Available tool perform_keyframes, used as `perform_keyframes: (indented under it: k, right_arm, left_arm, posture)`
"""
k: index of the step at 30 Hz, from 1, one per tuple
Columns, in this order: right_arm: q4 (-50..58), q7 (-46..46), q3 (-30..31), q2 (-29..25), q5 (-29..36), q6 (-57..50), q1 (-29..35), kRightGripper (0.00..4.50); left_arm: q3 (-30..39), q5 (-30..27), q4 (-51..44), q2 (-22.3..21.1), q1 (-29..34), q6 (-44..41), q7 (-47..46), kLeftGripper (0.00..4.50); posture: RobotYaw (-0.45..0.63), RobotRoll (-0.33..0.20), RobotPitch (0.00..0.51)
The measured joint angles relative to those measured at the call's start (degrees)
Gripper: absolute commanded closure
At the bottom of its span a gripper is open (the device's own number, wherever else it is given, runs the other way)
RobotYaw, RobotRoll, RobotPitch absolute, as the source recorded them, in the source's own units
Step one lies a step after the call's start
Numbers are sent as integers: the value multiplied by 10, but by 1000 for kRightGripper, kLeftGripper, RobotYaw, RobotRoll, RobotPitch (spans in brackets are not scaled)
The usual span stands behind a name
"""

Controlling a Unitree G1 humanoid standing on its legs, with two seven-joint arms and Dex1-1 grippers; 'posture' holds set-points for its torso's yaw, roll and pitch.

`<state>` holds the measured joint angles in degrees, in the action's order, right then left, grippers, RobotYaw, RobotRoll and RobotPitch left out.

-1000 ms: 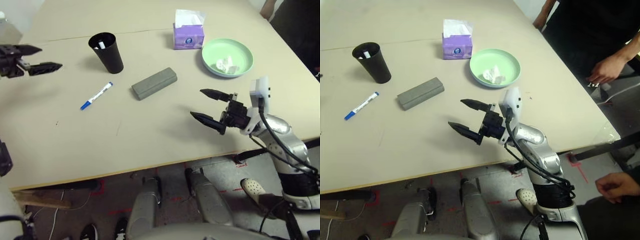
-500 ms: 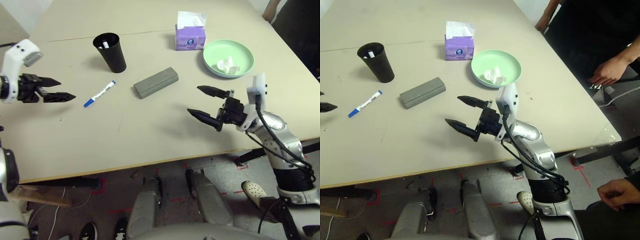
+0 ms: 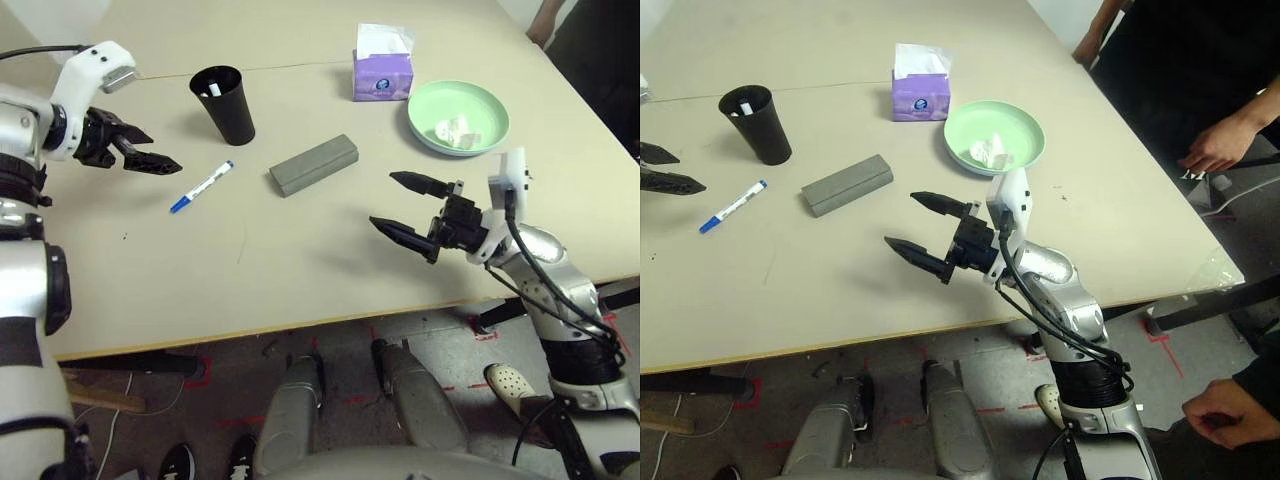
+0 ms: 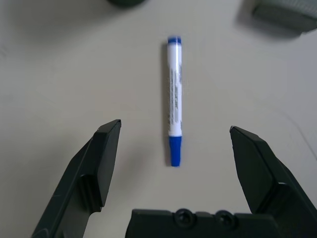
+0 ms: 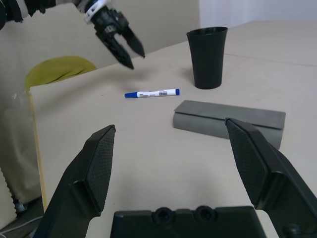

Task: Organize and tidy the items on the table.

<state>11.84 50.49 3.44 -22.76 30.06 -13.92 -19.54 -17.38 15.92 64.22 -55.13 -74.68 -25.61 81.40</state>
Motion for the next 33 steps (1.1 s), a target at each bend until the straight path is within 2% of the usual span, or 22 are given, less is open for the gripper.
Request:
perform_keyframes:
  k: [8,20,33]
  right_arm:
    - [11,-13,2,14,-7,0,6,0]
    - [11,-15,8,27,-10,1,6,0]
    - [14,-24,11,28,-10,1,6,0]
  left_arm:
    - [-23,33,46,22,-12,7,21,30]
    - [-33,71,87,64,-65,47,-8,30]
    - [-38,89,108,73,-67,72,-48,30]
  posture:
    - [-208,0,225]
    - [-221,0,224]
    - [-236,0,230]
